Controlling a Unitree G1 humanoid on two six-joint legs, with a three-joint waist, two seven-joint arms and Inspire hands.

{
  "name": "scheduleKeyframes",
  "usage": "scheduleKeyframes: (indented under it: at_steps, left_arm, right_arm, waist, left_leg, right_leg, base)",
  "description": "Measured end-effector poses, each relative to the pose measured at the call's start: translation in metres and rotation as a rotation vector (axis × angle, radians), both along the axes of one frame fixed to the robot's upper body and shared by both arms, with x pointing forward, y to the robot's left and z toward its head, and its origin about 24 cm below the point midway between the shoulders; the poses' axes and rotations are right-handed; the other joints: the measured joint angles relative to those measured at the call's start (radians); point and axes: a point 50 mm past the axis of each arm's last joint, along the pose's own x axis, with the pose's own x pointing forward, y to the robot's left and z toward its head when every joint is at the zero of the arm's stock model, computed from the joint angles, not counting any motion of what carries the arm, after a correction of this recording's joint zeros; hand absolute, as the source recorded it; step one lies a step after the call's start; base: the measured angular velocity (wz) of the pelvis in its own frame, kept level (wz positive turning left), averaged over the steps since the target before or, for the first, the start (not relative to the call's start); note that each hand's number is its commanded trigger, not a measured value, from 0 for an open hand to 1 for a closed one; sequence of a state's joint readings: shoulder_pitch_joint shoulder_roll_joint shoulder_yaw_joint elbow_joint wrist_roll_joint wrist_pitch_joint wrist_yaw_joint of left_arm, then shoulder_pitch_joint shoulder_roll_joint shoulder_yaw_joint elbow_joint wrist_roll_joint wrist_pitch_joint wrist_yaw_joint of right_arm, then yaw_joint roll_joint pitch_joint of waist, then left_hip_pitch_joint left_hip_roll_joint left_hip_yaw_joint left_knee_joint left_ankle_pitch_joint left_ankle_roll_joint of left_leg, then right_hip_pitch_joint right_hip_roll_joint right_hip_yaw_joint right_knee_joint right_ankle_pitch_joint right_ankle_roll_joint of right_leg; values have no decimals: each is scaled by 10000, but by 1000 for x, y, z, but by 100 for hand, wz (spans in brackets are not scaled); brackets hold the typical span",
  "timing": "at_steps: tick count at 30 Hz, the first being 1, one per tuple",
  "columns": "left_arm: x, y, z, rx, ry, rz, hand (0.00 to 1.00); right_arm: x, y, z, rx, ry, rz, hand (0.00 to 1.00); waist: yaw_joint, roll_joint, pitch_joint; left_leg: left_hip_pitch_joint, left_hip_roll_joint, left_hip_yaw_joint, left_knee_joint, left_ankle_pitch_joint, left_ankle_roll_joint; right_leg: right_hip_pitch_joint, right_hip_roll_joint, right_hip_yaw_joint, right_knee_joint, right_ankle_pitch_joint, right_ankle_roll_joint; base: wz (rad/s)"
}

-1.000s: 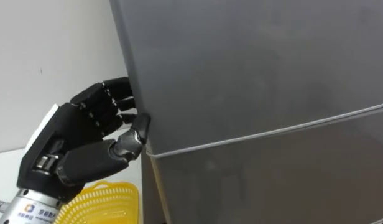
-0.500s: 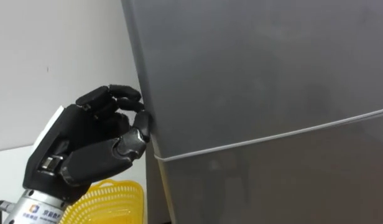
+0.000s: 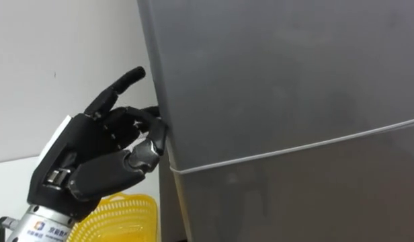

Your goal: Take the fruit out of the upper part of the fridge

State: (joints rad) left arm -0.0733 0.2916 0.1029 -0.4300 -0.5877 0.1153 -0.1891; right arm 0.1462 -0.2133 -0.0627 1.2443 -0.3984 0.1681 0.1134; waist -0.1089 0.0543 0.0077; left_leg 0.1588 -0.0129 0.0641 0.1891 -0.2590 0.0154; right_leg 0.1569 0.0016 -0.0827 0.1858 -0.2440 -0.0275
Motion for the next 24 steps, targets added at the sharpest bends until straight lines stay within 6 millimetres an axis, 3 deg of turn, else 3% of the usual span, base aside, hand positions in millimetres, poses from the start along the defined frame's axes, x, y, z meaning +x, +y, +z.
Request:
scheduleKeyframes:
  at_steps: [6, 15, 24]
  left_arm:
    - [-1, -8, -2, -481, 187, -1001, 0]
    - [-5, -27, -5, -615, 100, -2985, 0]
    - [-10, -35, -5, -127, -236, -4392, 0]
  right_arm:
    - [3, -3, 1, 15, -25, 12, 0]
    - [10, -3, 1, 111, -185, 67, 0]
    - [14, -5, 2, 218, -230, 90, 0]
  waist:
    - [-22, -100, -46]
    - [-108, 66, -24]
    - [-238, 93, -12]
  left_leg:
    - [-75, -2, -110, 16, 0, 1]
    - [-82, -4, -105, 4, 1, 1]
    - [-84, -3, -95, 0, 1, 1]
  right_leg:
    - [-4, -15, 6, -8, 5, 5]
    - [-4, 0, 3, -15, 11, 14]
    - [-7, 20, 4, -20, 11, 13]
  base:
    - [8]
    - [0]
    - [1]
